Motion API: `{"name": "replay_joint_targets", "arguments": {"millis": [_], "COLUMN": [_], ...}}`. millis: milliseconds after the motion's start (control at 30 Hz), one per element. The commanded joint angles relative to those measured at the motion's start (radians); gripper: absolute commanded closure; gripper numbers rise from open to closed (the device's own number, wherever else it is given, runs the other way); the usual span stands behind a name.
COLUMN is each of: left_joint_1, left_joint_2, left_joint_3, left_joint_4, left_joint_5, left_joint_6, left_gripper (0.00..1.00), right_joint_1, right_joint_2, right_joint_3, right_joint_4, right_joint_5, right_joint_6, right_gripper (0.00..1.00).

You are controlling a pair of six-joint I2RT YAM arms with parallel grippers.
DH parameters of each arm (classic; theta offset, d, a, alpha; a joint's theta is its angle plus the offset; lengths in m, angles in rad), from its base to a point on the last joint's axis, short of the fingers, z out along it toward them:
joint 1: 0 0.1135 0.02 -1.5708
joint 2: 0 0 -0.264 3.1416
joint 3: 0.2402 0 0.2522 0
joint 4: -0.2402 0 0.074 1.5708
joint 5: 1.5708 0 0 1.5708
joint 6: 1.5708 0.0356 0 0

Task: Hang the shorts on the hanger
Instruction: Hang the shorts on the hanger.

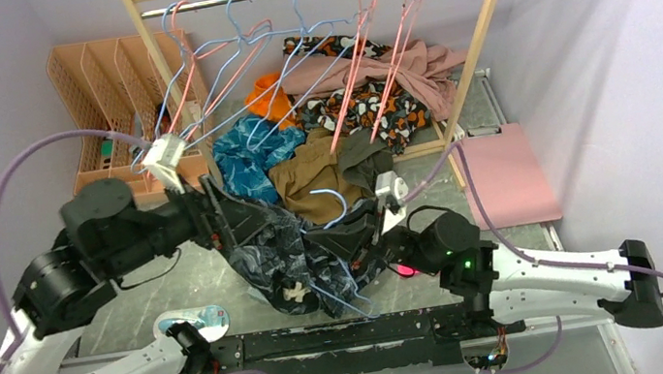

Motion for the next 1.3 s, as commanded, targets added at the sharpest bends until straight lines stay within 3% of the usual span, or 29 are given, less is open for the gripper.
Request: {"name": "replay_joint_targets", "arguments": {"millis": [0, 233, 433, 733, 1100, 1267], "left_joint_1": [0.004, 0.005, 0.005, 0.004, 0.005, 0.004], "left_joint_2": [-0.048, -0.202, -0.225, -0.188, -0.095, -0.085], "left_joint_3": [0.075, -0.021, -0.161, -0.232, -0.252, -0.277], "left_joint_4": [-0.039, -0.047, -0.047, 0.158, 0.204, 0.202], "left_joint_5": [0.012, -0.127, -0.185, -0.082, 0.004, 0.022], "left_joint_6": [0.036, 0.018, 0.058, 0.198, 0.167, 0.165], "left_gripper": [0.00, 0.01, 0.18, 0.27, 0.31, 0.61], "right_joint_1": [0.004, 0.004, 0.004, 0.003, 0.004, 0.004], "right_joint_2": [-0.073, -0.222, -0.324, -0.402, -0.392, -0.389], "right_joint_3": [0.013, 0.062, 0.084, 0.080, 0.077, 0.076], "right_joint_4": [0.081, -0.173, -0.326, -0.343, -0.319, -0.307], "right_joint_5": [0.035, 0.067, 0.043, 0.026, 0.010, 0.004], "right_joint_6": [0.013, -0.035, -0.019, 0.014, 0.023, 0.030], "right_gripper": [1.00, 1.00, 1.00, 1.00, 1.00, 1.00]}}
